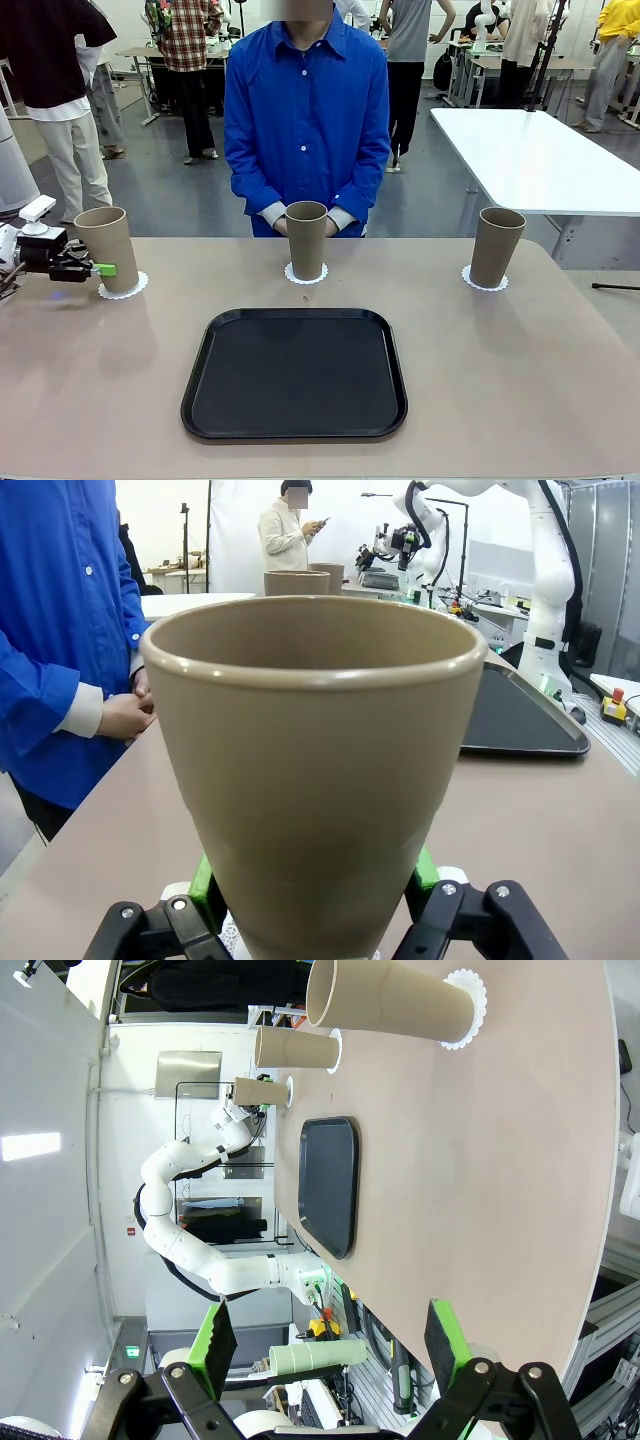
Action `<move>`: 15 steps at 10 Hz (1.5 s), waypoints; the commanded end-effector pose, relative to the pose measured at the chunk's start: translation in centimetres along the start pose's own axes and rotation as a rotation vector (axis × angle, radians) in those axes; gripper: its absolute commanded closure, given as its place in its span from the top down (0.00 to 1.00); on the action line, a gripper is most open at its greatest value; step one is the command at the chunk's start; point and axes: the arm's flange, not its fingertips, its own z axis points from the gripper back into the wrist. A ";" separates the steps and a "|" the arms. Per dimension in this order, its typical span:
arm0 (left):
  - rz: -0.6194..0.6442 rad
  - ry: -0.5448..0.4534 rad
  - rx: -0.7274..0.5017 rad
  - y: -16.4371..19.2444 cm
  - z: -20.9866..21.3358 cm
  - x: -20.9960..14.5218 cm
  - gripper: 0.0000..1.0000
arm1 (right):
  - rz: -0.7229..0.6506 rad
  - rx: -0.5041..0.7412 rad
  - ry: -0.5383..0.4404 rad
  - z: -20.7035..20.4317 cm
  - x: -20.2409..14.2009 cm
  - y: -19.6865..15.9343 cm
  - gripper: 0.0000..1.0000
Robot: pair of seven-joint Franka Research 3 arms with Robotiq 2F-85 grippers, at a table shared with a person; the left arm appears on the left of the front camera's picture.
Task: Place coasters on the table and set cups on them.
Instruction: Take one Reusable plastic cup from the Flat Tray and place it on a coaster set by the human.
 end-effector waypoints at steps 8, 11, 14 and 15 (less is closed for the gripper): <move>-0.026 0.038 -0.033 0.9 0.1 -1.0 0.84 | -0.007 -0.004 -0.001 0.1 0.0 0.1 1.00; -0.019 0.047 -0.039 0.9 0.2 -1.2 1.00 | -0.007 -0.004 -0.001 0.1 0.0 0.1 1.00; -0.003 0.046 -0.046 1.0 0.2 -1.3 1.00 | -0.007 -0.004 -0.001 0.1 0.0 0.1 1.00; 0.001 0.047 -0.046 1.0 0.2 -1.3 1.00 | -0.007 -0.004 -0.001 0.1 0.0 0.1 1.00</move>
